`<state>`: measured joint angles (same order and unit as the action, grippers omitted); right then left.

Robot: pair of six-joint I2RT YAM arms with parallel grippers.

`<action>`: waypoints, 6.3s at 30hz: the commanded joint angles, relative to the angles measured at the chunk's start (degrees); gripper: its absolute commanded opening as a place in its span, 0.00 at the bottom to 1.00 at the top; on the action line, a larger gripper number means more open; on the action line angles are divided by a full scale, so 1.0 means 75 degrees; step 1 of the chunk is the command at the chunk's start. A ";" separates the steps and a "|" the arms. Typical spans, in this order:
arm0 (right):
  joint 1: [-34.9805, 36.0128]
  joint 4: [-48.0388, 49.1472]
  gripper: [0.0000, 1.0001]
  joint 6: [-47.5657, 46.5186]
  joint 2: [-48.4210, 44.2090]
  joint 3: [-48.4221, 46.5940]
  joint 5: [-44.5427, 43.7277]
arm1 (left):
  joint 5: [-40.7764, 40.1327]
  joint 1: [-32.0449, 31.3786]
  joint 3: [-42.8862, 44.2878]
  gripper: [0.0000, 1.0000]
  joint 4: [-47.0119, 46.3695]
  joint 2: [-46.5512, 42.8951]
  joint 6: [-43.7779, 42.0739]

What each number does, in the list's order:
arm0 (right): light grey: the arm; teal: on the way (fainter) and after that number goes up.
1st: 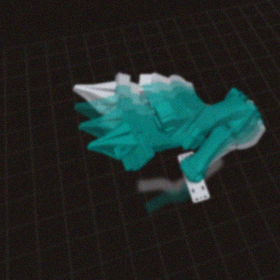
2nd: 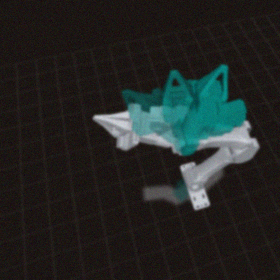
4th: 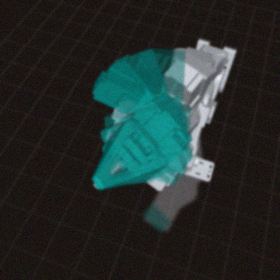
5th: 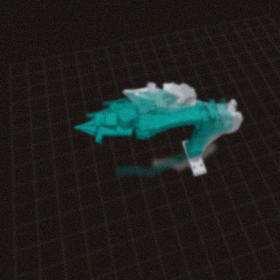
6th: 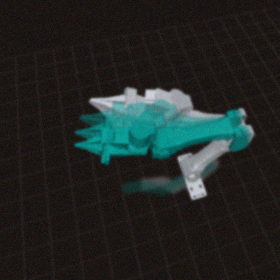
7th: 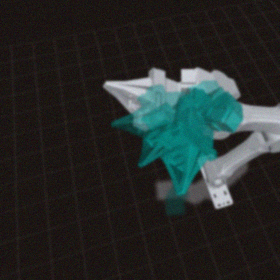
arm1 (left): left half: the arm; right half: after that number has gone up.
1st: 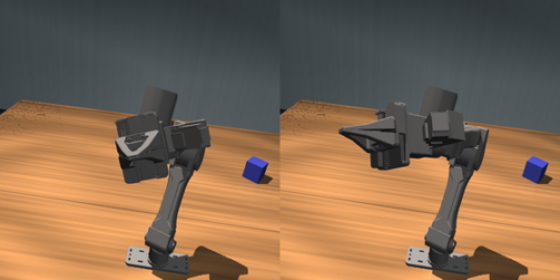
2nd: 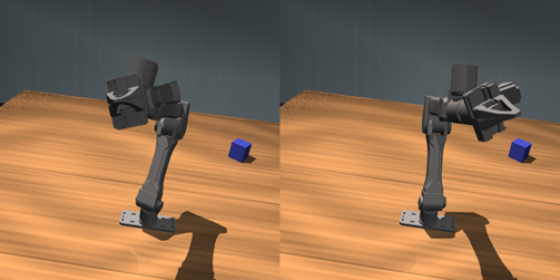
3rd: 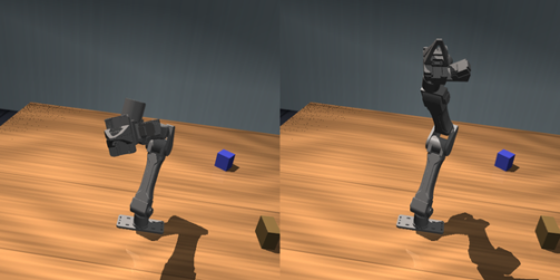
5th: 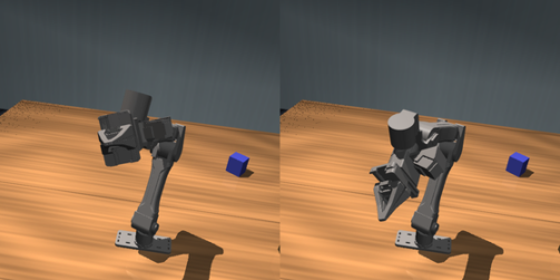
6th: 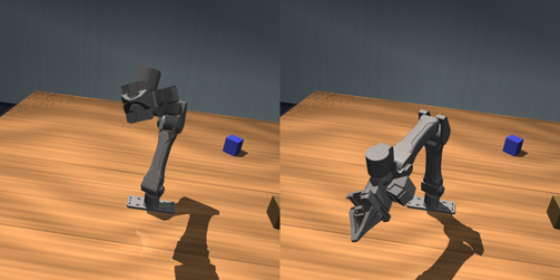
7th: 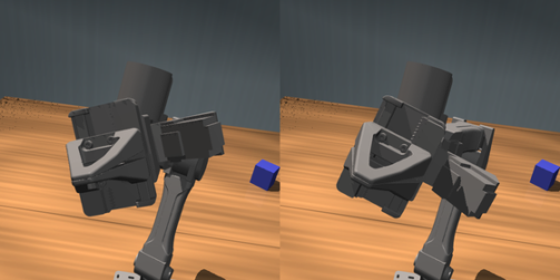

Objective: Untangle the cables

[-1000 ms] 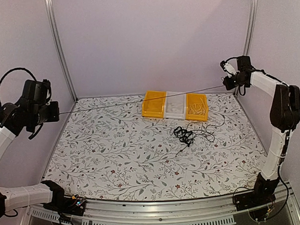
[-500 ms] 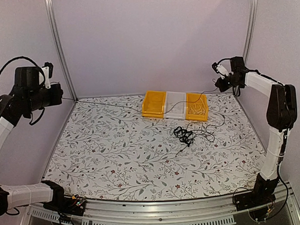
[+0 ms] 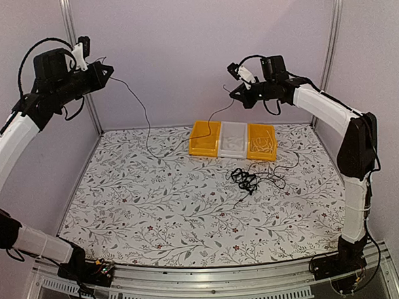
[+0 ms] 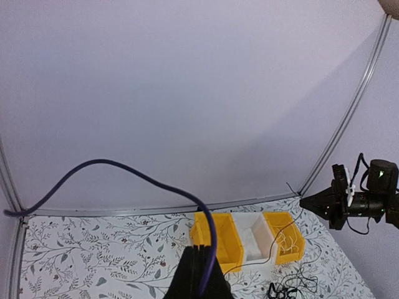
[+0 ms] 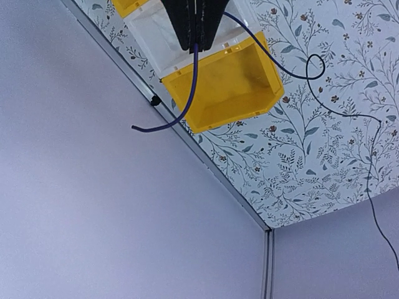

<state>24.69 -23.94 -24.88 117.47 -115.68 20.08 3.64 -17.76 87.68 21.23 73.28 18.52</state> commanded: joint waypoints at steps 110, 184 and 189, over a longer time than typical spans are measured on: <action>0.1332 0.2524 0.00 -0.0664 0.1095 -0.0899 -0.1083 | 0.0985 -0.1787 0.3134 0.00 -0.5299 0.4222 0.1540; 0.0807 0.1239 0.18 -0.1493 0.3422 -0.0798 0.0075 | -0.2755 -0.2316 0.0204 0.00 -0.4126 0.4034 0.1216; 0.0857 0.0843 0.46 -0.1507 0.2754 -0.0176 0.0186 | -0.3680 -0.2346 0.0126 0.00 -0.4165 0.4047 0.1142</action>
<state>30.33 -13.91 -35.86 142.23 -121.40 20.25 -15.81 -35.00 88.47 -10.85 102.67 28.47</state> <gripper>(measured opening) 0.418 0.015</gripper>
